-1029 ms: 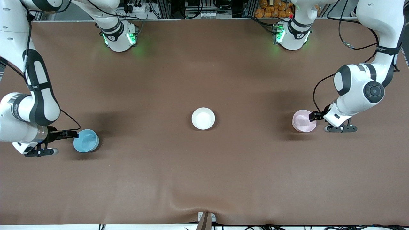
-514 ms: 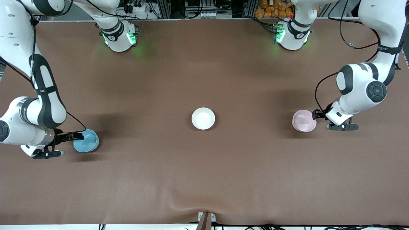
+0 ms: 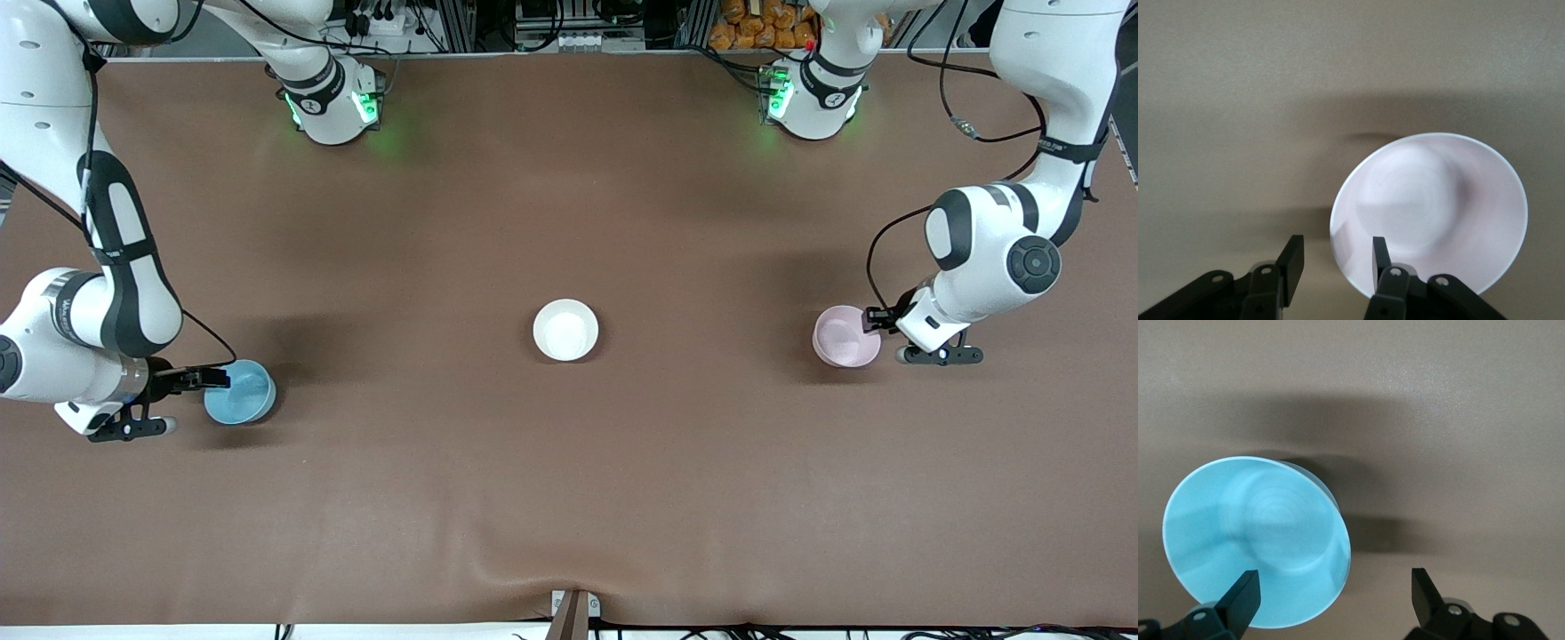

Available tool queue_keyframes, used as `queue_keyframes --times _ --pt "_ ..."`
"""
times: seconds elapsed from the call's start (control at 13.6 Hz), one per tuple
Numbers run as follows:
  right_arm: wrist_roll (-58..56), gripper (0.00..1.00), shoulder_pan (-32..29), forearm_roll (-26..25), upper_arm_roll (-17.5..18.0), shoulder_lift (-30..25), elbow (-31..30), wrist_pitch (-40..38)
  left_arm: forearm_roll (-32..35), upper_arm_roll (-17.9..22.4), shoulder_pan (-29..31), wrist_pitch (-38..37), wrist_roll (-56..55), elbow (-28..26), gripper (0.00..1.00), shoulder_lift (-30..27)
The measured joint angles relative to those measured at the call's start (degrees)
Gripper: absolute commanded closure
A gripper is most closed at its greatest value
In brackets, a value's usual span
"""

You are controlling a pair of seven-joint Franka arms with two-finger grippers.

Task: Stack pink and blue bowls on white bowl
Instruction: 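Grip the blue bowl with the right gripper while the left gripper grips the pink bowl, then carry the pink bowl with the left gripper over to the white bowl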

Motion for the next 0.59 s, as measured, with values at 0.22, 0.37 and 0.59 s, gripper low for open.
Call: queue_keyframes --times 0.22,0.37,0.59 --pt "0.00 0.00 -0.19 0.01 -0.04 0.08 -1.21 1.49 -0.05 -0.10 -0.03 0.78 0.00 0.00 0.58 0.99" --pt "-0.04 0.00 -0.50 0.19 -0.05 0.07 -1.95 2.83 -0.06 -0.10 -0.03 0.86 0.00 0.00 0.74 1.21" --pt "-0.06 0.04 -0.50 0.22 0.11 0.05 -5.73 9.56 -0.06 -0.11 -0.03 0.88 0.00 0.01 1.00 1.23"
